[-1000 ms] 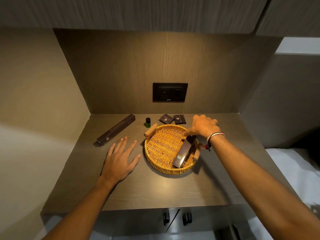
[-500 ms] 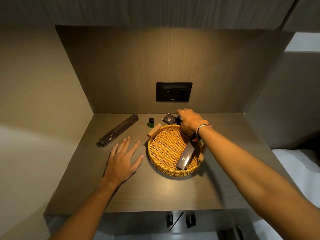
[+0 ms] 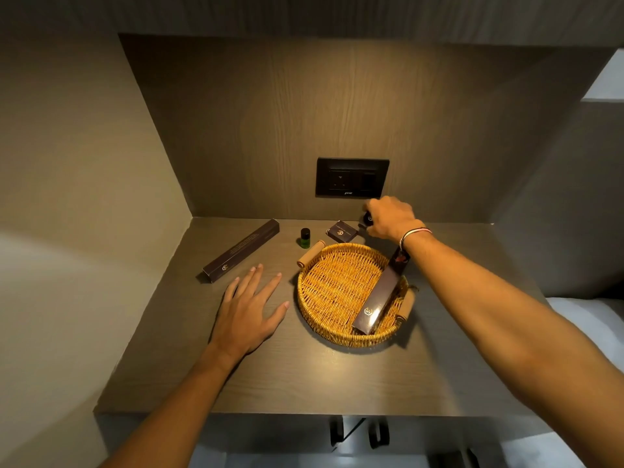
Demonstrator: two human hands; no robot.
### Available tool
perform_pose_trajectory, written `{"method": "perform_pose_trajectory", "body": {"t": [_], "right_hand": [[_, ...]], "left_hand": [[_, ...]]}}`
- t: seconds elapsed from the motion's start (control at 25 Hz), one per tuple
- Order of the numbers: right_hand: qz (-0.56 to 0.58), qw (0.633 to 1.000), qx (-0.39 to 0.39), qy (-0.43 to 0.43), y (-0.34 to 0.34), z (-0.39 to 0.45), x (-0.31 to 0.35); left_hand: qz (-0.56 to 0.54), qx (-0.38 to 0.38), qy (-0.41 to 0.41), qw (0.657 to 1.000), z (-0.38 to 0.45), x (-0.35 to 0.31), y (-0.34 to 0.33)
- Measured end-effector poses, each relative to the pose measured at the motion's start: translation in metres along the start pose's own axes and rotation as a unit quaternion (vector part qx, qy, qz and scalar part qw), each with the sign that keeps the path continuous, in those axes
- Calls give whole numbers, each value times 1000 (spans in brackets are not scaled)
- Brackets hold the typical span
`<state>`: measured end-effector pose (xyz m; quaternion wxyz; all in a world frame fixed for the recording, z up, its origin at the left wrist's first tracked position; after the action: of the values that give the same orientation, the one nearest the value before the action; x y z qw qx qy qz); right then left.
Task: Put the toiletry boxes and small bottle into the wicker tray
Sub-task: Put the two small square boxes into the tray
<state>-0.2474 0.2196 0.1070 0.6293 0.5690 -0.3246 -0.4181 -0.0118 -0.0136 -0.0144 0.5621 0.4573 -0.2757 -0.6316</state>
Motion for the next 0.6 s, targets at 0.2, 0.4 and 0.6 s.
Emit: {"method": "perform_pose_trajectory", "body": {"t": [0.2,0.4,0.6], "right_hand": [[71,996,50,32,43,-24,36],[70,968,202,134,36,-73,74],[88,948,263,154,15,-88,83]], "left_hand": [[-1,-3,-1,1000,-1,-1,0],[2,6,3,1000,0,-2,0],[6,8,5,1000,1,-1,0]]}}
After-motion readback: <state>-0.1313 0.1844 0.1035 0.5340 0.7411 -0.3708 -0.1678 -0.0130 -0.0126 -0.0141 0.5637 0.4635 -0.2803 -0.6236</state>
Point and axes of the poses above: each hand's wrist, its own z-axis towards the middle knuckle, its own y-axis out of the back of the hand, x = y × z, the point moved 1 cm from there along z, towards the middle knuckle, and after that the axes turned 14 degrees about -x, right-handed, at the moved point
